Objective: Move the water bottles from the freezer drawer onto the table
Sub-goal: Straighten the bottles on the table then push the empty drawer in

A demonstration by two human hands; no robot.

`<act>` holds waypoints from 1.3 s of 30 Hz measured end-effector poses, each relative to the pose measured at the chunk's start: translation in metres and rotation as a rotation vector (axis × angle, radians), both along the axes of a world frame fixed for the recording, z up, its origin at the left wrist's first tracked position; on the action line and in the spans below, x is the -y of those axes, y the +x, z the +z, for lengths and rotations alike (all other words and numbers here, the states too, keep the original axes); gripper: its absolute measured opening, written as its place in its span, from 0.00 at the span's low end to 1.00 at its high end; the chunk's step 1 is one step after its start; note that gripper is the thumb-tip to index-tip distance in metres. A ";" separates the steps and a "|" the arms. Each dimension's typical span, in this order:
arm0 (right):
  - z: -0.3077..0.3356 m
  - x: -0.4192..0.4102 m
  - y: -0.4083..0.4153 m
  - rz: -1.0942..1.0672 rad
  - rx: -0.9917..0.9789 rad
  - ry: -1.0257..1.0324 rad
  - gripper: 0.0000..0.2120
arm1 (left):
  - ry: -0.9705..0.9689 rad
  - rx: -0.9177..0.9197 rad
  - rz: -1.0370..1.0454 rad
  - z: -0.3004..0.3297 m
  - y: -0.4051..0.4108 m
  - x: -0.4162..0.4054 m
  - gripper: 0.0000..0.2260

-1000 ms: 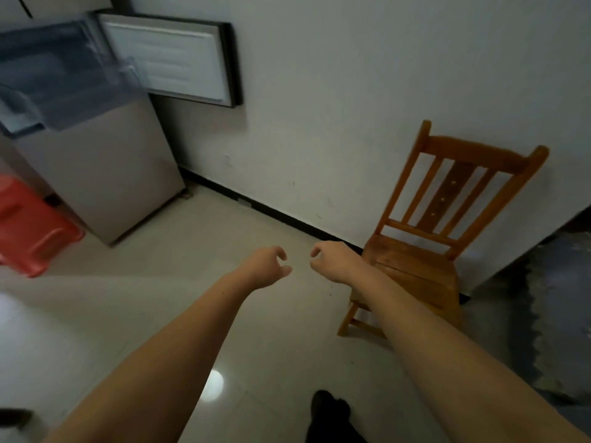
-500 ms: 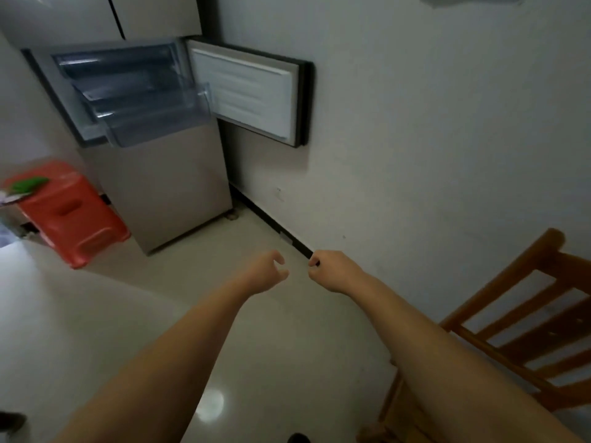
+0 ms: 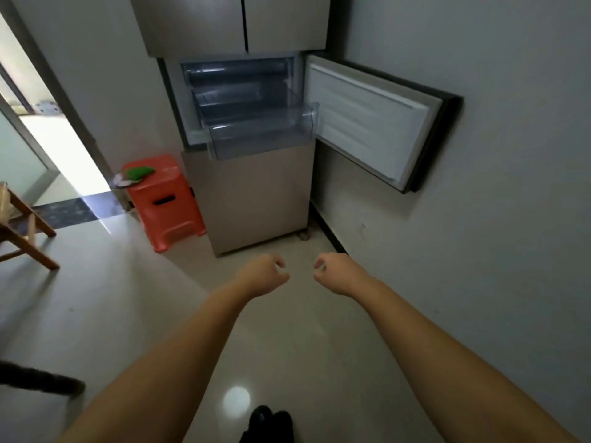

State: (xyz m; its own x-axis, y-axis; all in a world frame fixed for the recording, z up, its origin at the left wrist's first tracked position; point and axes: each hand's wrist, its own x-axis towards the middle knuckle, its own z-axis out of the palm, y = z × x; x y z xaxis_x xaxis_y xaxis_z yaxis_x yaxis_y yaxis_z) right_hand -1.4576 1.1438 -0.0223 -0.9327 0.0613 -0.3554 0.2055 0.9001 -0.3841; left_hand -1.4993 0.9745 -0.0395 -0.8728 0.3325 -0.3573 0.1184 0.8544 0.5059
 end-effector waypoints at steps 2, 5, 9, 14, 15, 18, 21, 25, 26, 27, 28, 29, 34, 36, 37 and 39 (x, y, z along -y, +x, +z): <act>0.005 0.005 -0.039 0.000 -0.014 -0.008 0.16 | -0.004 -0.010 0.009 0.006 -0.038 0.008 0.17; 0.014 0.007 -0.088 -0.012 -0.056 -0.047 0.15 | -0.008 -0.063 0.019 0.018 -0.087 0.016 0.18; 0.013 0.007 -0.151 -0.029 -0.059 -0.080 0.14 | -0.018 -0.088 0.044 0.027 -0.148 0.022 0.17; 0.002 -0.002 -0.239 0.000 -0.074 -0.118 0.13 | -0.007 -0.063 0.093 0.021 -0.228 0.012 0.18; -0.003 -0.008 -0.262 0.013 -0.073 -0.119 0.12 | -0.003 -0.073 0.108 0.018 -0.249 0.006 0.18; -0.011 -0.030 -0.325 0.027 -0.067 -0.149 0.11 | 0.011 -0.079 0.148 0.016 -0.304 -0.011 0.17; -0.011 -0.058 -0.383 0.056 -0.074 -0.145 0.12 | 0.042 -0.089 0.221 0.012 -0.357 -0.031 0.16; -0.008 -0.092 -0.457 0.009 -0.052 -0.285 0.09 | 0.246 -0.051 0.415 0.013 -0.418 -0.055 0.13; -0.005 -0.098 -0.474 -0.042 -0.029 -0.387 0.08 | 0.399 0.002 0.525 0.015 -0.431 -0.059 0.12; -0.004 -0.105 -0.492 -0.107 0.017 -0.506 0.08 | 0.578 0.089 0.658 0.016 -0.444 -0.064 0.10; -0.002 -0.109 -0.505 -0.183 0.067 -0.636 0.08 | 0.742 0.184 0.780 0.018 -0.454 -0.066 0.08; -0.001 -0.111 -0.518 -0.250 0.107 -0.743 0.10 | 0.883 0.254 0.889 0.018 -0.463 -0.067 0.06; 0.001 -0.114 -0.579 -0.500 0.231 -1.105 0.18 | 1.195 0.321 1.225 0.013 -0.512 -0.058 0.12; -0.002 -0.112 -0.598 -0.562 0.248 -1.170 0.20 | 1.252 0.355 1.277 0.013 -0.523 -0.056 0.08; -0.005 -0.110 -0.608 -0.580 0.262 -1.201 0.21 | 1.286 0.363 1.302 0.013 -0.529 -0.055 0.06; -0.010 -0.109 -0.624 -0.598 0.277 -1.248 0.25 | 1.347 0.337 1.322 0.007 -0.541 -0.051 0.05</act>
